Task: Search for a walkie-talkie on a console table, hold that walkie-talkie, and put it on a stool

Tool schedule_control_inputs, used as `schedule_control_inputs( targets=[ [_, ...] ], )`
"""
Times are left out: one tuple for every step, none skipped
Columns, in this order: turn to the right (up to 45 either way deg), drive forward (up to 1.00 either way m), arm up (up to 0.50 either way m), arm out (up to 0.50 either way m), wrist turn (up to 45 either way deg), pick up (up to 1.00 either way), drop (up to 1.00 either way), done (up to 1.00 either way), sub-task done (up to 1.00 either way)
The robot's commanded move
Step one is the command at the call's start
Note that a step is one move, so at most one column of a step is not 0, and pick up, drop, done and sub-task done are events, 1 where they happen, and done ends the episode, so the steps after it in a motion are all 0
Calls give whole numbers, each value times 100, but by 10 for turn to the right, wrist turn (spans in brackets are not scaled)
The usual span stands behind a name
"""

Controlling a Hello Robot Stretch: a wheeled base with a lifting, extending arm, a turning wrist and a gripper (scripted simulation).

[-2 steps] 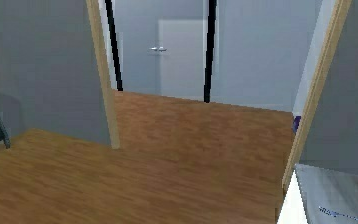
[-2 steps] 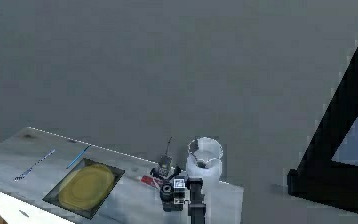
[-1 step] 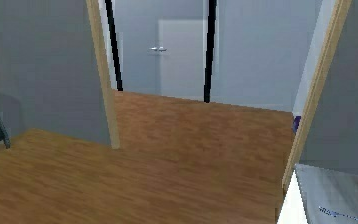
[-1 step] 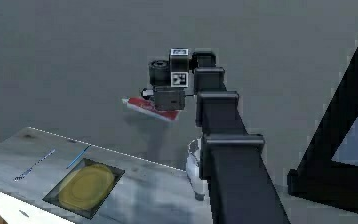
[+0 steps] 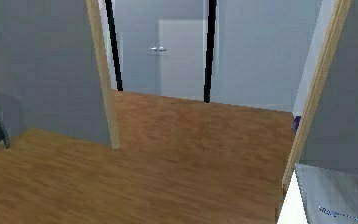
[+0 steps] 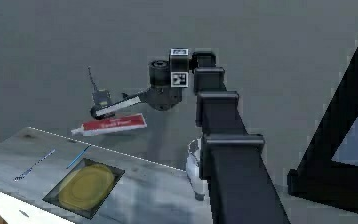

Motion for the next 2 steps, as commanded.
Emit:
schedule_control_inputs(
  targets=[
    [0, 0, 0, 0, -450, 0, 0, 0, 0],
    [0, 0, 0, 0, -330, 0, 0, 0, 0]
  ],
)
